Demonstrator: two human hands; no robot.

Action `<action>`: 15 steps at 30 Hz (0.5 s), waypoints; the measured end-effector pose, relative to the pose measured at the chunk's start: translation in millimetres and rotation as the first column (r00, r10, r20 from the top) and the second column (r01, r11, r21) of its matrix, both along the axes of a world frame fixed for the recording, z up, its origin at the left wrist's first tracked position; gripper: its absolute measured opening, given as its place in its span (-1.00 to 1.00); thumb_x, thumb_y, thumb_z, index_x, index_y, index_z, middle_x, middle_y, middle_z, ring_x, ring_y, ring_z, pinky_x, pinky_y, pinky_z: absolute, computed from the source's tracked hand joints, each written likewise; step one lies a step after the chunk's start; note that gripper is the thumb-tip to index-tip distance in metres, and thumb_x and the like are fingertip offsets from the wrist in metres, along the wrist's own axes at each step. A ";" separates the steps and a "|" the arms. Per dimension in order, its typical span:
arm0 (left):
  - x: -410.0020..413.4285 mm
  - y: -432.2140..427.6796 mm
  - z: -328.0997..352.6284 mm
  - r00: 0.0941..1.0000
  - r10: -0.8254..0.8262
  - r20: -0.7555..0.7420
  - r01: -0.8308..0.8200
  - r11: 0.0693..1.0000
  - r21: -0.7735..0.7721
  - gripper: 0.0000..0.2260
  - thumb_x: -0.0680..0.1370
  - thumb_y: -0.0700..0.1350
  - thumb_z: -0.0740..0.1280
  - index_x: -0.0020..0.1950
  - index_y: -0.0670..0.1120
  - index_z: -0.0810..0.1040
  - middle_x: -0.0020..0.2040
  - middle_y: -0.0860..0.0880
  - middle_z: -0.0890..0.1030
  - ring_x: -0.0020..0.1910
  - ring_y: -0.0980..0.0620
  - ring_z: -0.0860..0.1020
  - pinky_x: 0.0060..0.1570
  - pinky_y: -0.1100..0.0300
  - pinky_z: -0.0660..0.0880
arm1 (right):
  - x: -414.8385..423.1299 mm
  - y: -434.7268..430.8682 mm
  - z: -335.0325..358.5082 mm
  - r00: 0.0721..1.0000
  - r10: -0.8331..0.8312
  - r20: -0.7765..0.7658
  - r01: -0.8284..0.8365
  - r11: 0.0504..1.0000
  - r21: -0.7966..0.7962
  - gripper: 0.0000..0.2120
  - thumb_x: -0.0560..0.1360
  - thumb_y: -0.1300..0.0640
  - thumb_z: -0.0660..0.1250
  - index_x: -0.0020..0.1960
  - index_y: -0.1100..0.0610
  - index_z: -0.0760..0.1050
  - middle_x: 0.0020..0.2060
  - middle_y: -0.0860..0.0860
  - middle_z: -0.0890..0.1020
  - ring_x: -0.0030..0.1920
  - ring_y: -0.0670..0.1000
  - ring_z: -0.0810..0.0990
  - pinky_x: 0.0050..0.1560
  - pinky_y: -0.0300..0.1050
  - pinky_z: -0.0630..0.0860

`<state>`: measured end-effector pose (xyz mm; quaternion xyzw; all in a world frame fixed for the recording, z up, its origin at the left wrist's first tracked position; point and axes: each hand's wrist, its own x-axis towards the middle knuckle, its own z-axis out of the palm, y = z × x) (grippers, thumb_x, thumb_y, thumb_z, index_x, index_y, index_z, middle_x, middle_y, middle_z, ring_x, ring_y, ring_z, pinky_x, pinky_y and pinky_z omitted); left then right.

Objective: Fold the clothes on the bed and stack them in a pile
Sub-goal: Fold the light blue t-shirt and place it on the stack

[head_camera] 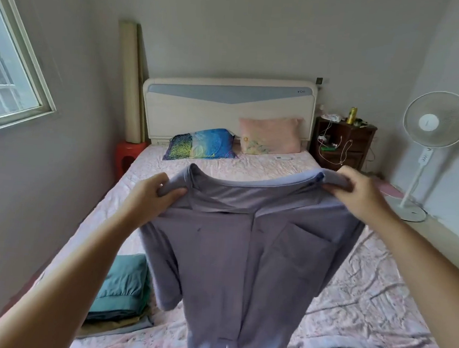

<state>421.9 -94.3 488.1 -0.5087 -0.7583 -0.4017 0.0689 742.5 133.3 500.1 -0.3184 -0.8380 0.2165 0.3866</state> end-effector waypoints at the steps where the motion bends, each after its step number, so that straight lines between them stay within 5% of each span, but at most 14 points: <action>1: -3.9 -6.3 1.4 0.997 0.018 -0.075 -0.022 0.999 -0.048 -0.57 0.45 -0.04 0.42 -0.40 -0.06 0.18 -0.49 0.01 0.25 -0.48 0.05 0.21 -0.41 0.16 0.20 | 4.8 1.0 4.8 0.998 -0.036 0.058 0.031 0.996 0.083 -0.73 0.43 0.27 0.37 -0.29 0.01 0.35 -0.45 -0.05 0.37 -0.33 -0.03 0.38 -0.31 -0.14 0.23; 4: -11.2 -16.7 6.0 0.962 0.067 -0.263 -0.116 0.978 -0.176 -0.54 0.40 0.10 0.43 -0.42 -0.05 0.20 -0.53 0.01 0.29 -0.52 0.06 0.24 -0.45 0.16 0.23 | 4.3 -6.1 2.9 0.955 -0.124 0.271 0.081 0.983 0.164 -0.89 0.44 0.24 0.36 -0.19 0.15 0.43 -0.41 0.11 0.42 -0.29 0.17 0.49 -0.33 -0.08 0.23; 8: -15.3 -29.5 10.0 0.960 0.099 -0.263 -0.137 0.982 -0.129 -0.53 0.33 0.05 0.50 -0.45 -0.07 0.22 -0.55 0.00 0.27 -0.50 -0.05 0.22 -0.43 0.11 0.26 | 13.1 -15.7 -10.4 0.981 -0.171 0.088 0.140 0.949 0.284 -0.88 0.40 0.14 0.31 -0.23 0.19 0.42 -0.48 0.11 0.38 -0.43 0.09 0.36 -0.49 -0.15 0.19; 12: -18.8 -32.1 -6.1 0.977 0.106 -0.184 -0.126 0.987 -0.097 -0.63 0.37 -0.16 0.44 -0.48 -0.10 0.29 -0.56 0.00 0.27 -0.50 0.04 0.19 -0.44 0.14 0.25 | 20.7 -13.8 -30.8 0.988 -0.151 0.018 0.145 0.972 0.184 -0.61 0.29 -0.05 0.16 -0.35 0.31 0.43 -0.50 0.20 0.41 -0.43 0.13 0.38 -0.41 0.03 0.28; 15: -27.1 -11.4 -36.1 0.983 0.164 -0.089 -0.174 0.976 -0.132 -0.54 0.42 -0.19 0.40 -0.50 -0.04 0.16 -0.55 0.02 0.21 -0.50 0.10 0.16 -0.46 0.17 0.17 | -0.9 2.8 -52.9 0.976 -0.170 0.139 0.163 0.985 0.058 -0.72 0.36 0.12 0.34 -0.39 0.29 0.41 -0.50 0.18 0.42 -0.37 0.14 0.44 -0.39 0.01 0.32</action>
